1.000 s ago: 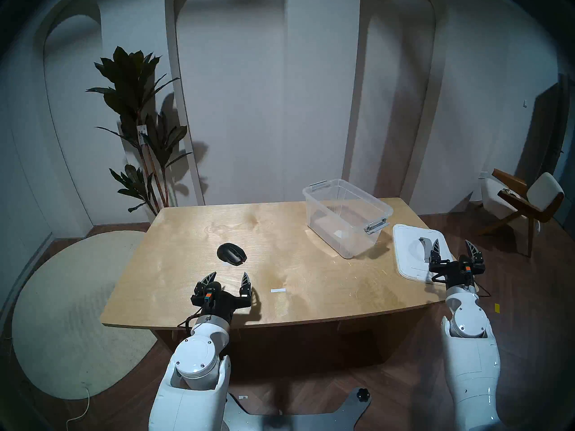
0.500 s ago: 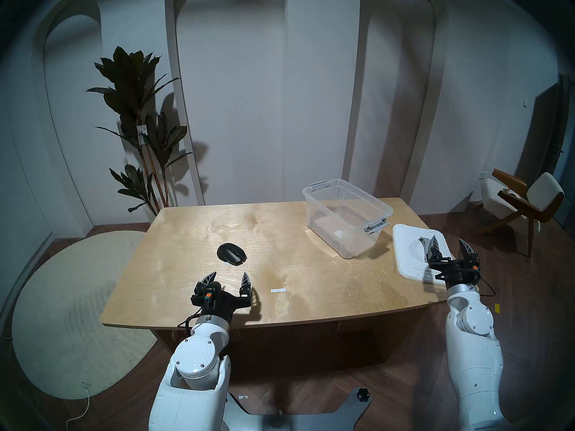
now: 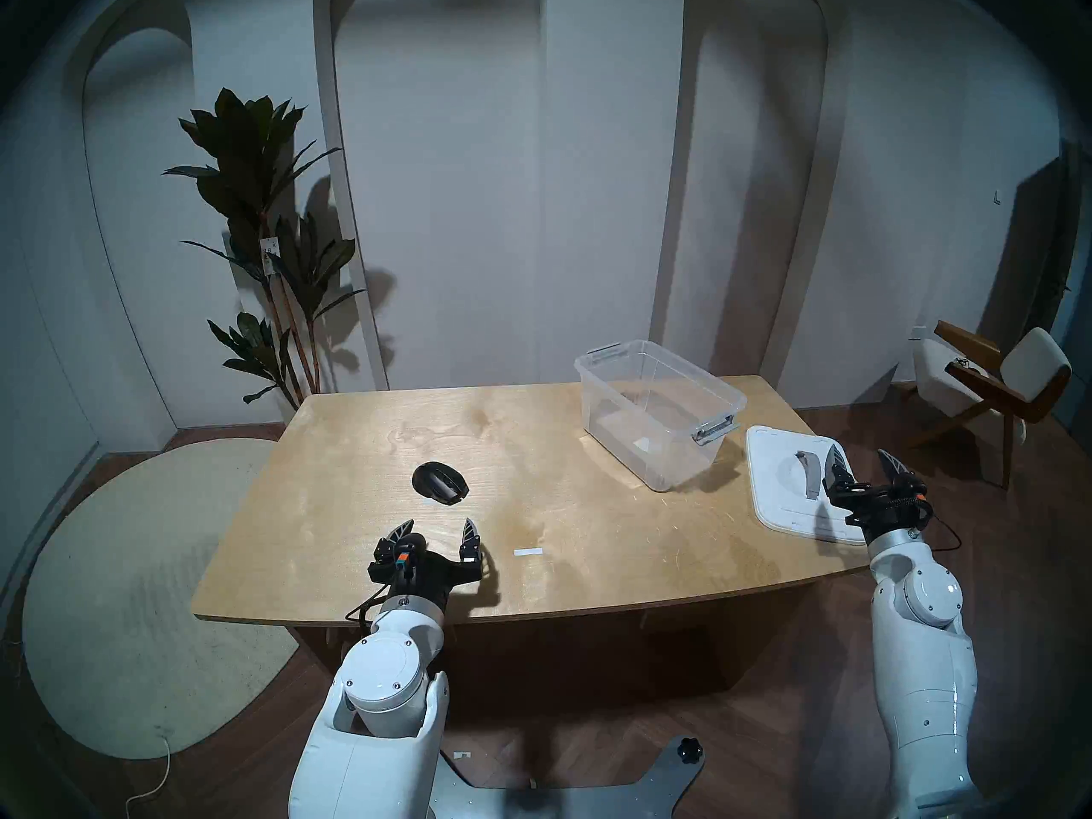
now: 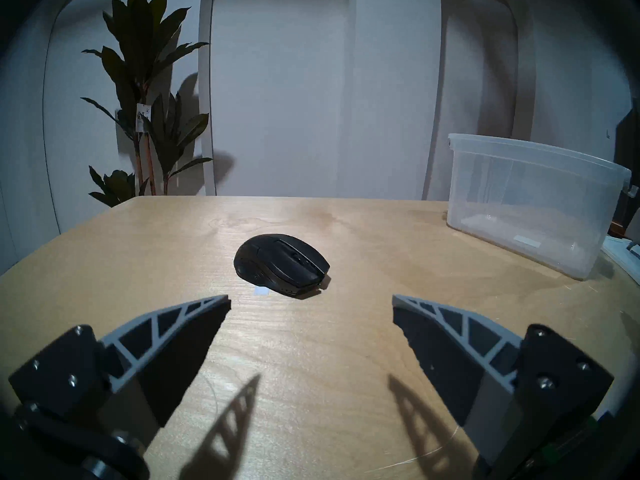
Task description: Open a storage container and put mouse inside
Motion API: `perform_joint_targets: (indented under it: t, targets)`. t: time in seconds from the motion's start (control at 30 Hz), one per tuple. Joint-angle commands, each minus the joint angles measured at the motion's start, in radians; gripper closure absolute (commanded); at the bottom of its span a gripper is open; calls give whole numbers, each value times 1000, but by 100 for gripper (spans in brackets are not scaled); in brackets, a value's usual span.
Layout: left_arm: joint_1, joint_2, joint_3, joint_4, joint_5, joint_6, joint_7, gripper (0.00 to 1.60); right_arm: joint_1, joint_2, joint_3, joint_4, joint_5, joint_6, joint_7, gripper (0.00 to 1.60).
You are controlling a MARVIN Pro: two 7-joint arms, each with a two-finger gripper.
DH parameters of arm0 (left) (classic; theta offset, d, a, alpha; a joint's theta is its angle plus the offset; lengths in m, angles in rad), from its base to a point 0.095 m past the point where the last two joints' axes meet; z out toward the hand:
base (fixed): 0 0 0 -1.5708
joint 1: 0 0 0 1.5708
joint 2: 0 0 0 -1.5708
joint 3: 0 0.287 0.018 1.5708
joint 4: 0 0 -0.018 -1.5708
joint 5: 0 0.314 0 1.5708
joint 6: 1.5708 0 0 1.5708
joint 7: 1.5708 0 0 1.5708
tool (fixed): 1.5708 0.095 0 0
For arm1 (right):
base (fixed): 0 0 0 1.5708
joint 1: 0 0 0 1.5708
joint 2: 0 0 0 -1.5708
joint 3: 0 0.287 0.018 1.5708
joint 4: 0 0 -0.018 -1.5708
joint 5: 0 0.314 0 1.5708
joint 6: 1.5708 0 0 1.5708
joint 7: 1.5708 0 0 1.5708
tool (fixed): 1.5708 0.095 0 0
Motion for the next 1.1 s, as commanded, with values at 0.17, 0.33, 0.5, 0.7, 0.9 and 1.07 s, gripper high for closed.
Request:
perform_joint_targets:
  t: [0.17,0.33,0.5,0.7,0.9,1.07]
  targets:
    - [-145,30,136,77,-123,97,199,0,7,8,7,-24,0,-2,8,0]
    - [-203,36,201,140,-134,78,300,0,8,8,8,-21,0,-2,11,0]
    - [-239,36,244,182,-167,81,360,0,10,8,9,-17,1,-1,16,0]
    - [-300,27,292,237,-192,75,424,0,11,8,10,-14,2,0,20,0]
    - [-361,11,331,298,-213,68,498,0,12,8,11,-11,2,0,25,0]
    - [-400,-3,353,353,-232,62,556,0,13,8,12,-8,3,0,28,0]
